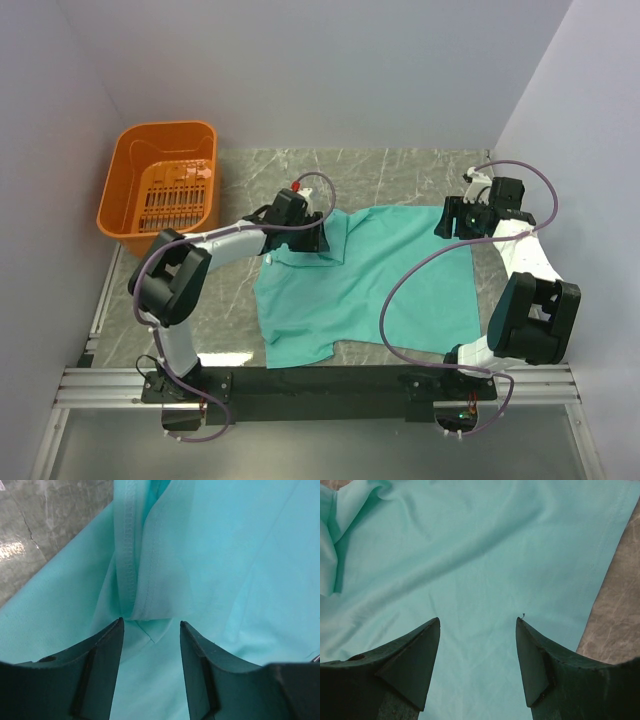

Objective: Fold and stack the t-shirts
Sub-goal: Flatten the tshirt out

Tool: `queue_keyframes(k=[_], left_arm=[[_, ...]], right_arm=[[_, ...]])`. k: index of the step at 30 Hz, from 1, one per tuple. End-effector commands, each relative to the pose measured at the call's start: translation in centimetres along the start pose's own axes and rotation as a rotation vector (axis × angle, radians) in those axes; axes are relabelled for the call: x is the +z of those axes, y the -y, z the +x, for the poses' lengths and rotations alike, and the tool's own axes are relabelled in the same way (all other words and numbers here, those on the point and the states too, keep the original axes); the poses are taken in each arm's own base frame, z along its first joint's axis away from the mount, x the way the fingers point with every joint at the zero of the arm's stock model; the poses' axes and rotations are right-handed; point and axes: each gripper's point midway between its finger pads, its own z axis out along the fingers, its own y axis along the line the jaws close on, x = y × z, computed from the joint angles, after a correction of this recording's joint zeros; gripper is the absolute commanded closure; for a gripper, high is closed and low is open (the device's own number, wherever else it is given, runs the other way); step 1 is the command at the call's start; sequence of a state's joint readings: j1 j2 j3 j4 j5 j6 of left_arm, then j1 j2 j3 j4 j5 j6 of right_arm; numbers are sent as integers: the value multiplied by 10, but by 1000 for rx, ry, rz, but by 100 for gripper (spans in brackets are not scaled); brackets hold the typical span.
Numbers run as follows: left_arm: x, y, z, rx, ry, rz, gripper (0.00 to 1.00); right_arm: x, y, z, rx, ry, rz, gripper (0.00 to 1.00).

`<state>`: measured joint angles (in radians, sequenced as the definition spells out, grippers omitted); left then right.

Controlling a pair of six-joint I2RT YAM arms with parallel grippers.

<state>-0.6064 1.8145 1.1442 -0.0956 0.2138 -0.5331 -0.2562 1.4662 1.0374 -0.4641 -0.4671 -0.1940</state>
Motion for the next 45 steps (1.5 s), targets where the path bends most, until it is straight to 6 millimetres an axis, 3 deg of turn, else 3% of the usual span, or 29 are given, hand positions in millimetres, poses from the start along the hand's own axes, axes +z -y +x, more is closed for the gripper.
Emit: queue_keyframes(k=[1,13,21,40,42,45], left_arm=[[7,6,1,-31,-16,24,46],[24,0,10,-75,-47,10,47],[27,6,2,-101,-27,27,49],[29,6,-9,-87,-14,14,68],[23,7,-14,-71,1,10,68],[13,8,-19,-35,22,-3,55]], right_arm=[[-4,1,-10,-4,43,7,31],[-4,1,-10,-6,43,7,31],[-3,1,-9,-4,41,5,31],[-5,0,-9,-9,44,2,31],[-5,-1,-10,-9,45,1,31],[-5,0,-10,-9,44,1,31]])
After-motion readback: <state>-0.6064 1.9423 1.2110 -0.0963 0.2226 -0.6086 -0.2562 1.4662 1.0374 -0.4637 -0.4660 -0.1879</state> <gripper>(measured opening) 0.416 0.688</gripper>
